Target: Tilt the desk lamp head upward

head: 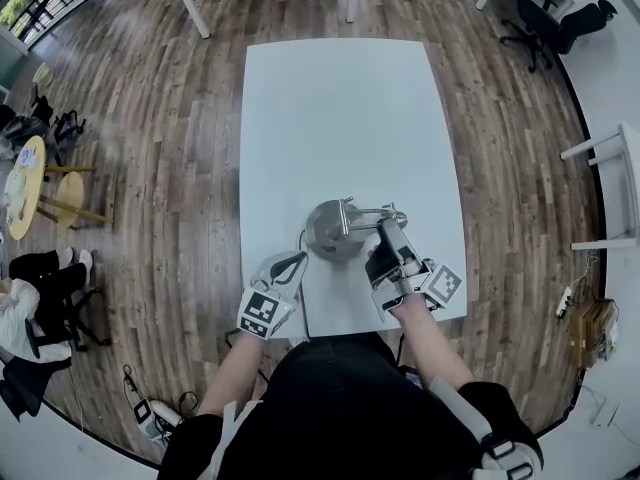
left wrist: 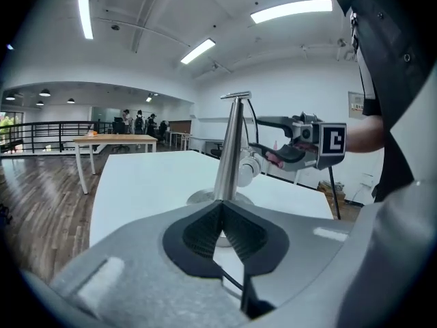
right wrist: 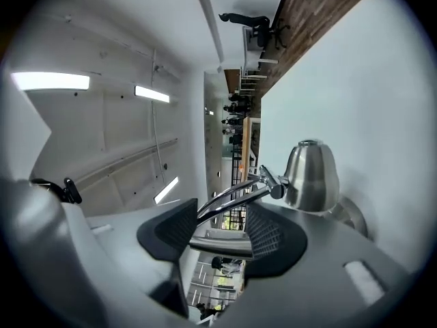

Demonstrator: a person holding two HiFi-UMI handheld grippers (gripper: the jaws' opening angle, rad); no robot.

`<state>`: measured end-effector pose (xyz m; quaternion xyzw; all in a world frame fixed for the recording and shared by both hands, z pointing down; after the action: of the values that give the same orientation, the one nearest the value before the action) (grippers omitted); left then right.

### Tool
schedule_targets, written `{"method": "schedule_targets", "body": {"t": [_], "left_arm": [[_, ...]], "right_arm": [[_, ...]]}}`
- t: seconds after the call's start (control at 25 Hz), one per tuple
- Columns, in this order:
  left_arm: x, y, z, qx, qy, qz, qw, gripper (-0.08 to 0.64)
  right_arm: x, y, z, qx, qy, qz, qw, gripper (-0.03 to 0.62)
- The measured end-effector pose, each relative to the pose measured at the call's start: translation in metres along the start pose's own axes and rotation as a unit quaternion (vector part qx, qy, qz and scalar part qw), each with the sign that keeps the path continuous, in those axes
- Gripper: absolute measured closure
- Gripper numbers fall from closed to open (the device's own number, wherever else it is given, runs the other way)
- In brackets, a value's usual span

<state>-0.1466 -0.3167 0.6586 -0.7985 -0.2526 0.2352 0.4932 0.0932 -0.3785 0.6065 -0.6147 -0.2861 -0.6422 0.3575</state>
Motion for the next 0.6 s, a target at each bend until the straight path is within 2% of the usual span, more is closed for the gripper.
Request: {"method": "schedule_targets", "body": {"t": [0.16, 0.2, 0.24, 0.36, 0.48, 0.6], "left_arm": [[0.001, -0.018, -0.021, -0.037, -0.020, -0.021, 0.9989, 0.554], [0.002, -0.021, -0.026, -0.046, -0.027, -0.024, 0.9983, 0.494], [0.004, -0.024, -0.031, -0.056, -0.033, -0.029, 0.9975, 0.475], [0.004, -0.030, -0.041, -0.071, -0.039, -0.034, 0.9961, 0.456], [-0.004, -0.032, -0.048, -0.075, -0.039, -0.009, 0.9964, 0.442], [-0.008, -0.036, -0.053, -0.089, -0.041, -0.011, 0.9952, 0.442]], "right_arm": [[0.008, 0.002, 0.000, 0.020, -0.009, -0.048, 0.999, 0.391], [0.009, 0.002, 0.000, 0.024, -0.009, -0.056, 0.998, 0.396], [0.009, 0.002, 0.001, 0.027, -0.010, -0.062, 0.998, 0.399], [0.010, 0.001, 0.002, 0.030, -0.017, -0.068, 0.997, 0.403], [0.009, 0.001, 0.001, 0.024, -0.026, -0.063, 0.997, 0.403], [0.006, 0.001, -0.001, 0.017, -0.036, -0.051, 0.998, 0.402]]}}
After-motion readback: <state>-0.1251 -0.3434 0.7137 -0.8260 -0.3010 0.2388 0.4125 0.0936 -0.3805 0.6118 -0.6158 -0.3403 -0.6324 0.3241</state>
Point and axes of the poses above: the fingertips, and each gripper's own axes: z backward along the fingers, x to its right, y out of its top, the point moved 7 cm from there along z, backward along the fingers, and after that the axes turned 1 degree about y, right-handed, at the moved point
